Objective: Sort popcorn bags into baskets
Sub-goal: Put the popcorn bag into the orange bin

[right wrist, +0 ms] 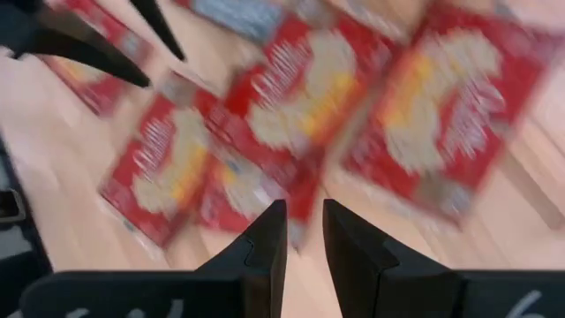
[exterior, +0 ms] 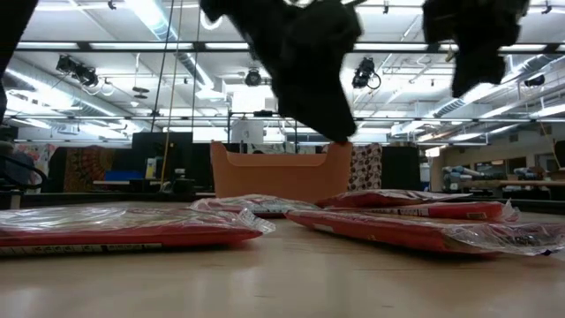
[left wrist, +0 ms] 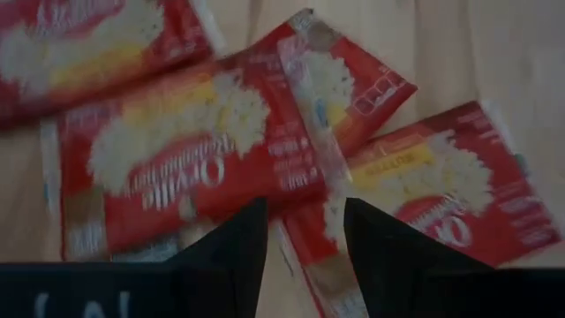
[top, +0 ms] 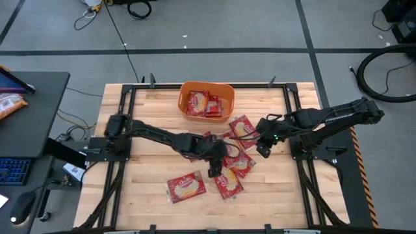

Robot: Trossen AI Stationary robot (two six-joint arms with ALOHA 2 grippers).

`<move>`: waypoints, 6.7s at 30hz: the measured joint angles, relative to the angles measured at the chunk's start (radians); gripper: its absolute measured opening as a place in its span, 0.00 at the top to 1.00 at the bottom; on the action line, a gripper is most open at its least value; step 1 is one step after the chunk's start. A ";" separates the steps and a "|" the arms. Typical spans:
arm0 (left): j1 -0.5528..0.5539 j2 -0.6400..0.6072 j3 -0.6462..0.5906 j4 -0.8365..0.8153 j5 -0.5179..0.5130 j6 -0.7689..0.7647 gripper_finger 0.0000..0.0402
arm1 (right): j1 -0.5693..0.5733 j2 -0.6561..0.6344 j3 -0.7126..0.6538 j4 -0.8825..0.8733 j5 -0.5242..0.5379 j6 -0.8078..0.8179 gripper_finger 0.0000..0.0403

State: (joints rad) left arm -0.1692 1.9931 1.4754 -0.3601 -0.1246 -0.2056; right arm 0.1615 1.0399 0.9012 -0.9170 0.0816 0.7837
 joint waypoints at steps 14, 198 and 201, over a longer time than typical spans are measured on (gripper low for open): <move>0.019 0.148 0.151 -0.195 -0.299 0.730 0.61 | 0.094 -0.129 0.000 -0.064 0.107 0.163 0.80; -0.635 -0.063 -0.043 -0.590 -0.210 -0.883 0.99 | 0.091 -0.126 0.000 0.226 0.262 -0.172 0.80; -0.633 -0.088 -0.043 -0.603 -0.232 -0.882 1.00 | 0.091 -0.104 0.000 0.317 0.231 -0.236 0.80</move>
State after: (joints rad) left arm -0.8022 1.9048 1.4326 -0.9631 -0.3565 -1.0875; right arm 0.2527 0.9364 0.9016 -0.6004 0.3131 0.5476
